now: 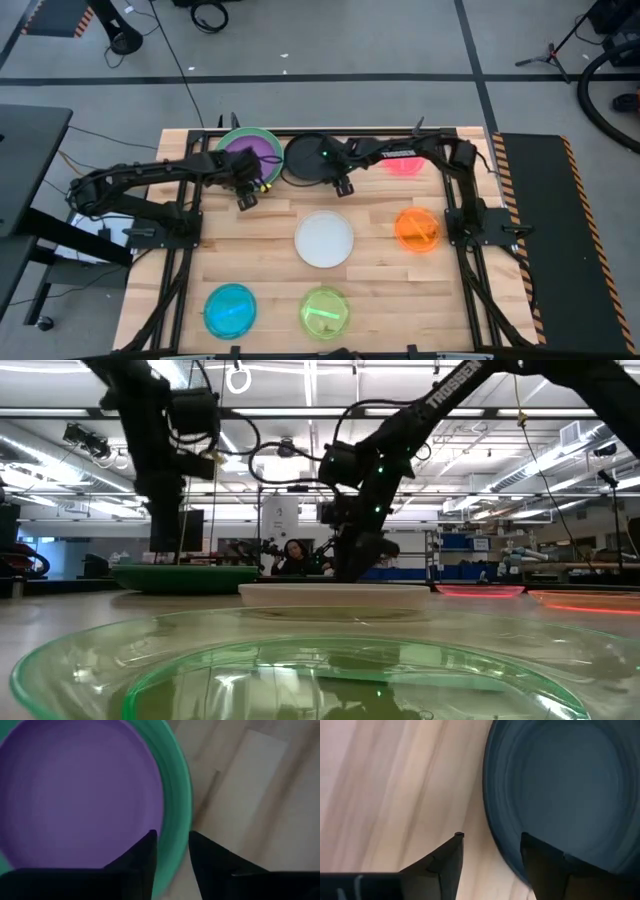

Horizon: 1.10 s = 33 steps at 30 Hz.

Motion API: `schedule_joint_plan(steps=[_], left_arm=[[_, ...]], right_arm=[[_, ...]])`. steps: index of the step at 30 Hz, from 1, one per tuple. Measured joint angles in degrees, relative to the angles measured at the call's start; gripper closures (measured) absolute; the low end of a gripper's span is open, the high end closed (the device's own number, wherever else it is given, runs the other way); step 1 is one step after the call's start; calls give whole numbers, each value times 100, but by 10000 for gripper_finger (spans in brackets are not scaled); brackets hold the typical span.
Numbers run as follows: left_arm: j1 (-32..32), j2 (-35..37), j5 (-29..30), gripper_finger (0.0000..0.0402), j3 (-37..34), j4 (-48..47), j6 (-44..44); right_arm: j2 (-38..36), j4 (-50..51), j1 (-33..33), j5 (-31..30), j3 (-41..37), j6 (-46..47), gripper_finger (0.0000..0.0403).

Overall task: Stack plastic plates
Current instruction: Stack the purple plate on top of the light green plate

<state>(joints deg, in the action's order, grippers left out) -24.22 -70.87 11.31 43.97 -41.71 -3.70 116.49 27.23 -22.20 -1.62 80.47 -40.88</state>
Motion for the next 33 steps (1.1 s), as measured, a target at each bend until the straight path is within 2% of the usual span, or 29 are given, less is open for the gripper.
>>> schedule_joint_plan(steps=[4,7,12,16,19,20,24,33], left_arm=[[296,32,-27,272,887,-1358,663],[588,186,-182,272,1515,-1939,878],[1126,701,-47,272,2364,-2397,1310],[1628,1249,426,280,3061,-2790,2156],[2013,1703,460,289,3546,-2825,2782],[2106,1822,461,291,3690,-2831,2966],[2476,2217,500,298,4114,-2767,3457],[2685,2674,596,299,4196,-2555,3200]], right_arm=[[156,-116,22,-78,0,19,222],[159,-141,33,-219,0,21,238],[159,-513,-6,6,0,20,275],[257,-994,-69,421,0,20,333],[356,-987,-89,464,10,-21,383],[367,-921,-98,441,14,-27,389],[420,-735,-102,401,34,-82,374],[-42,-323,-5,102,-13,-243,392]])
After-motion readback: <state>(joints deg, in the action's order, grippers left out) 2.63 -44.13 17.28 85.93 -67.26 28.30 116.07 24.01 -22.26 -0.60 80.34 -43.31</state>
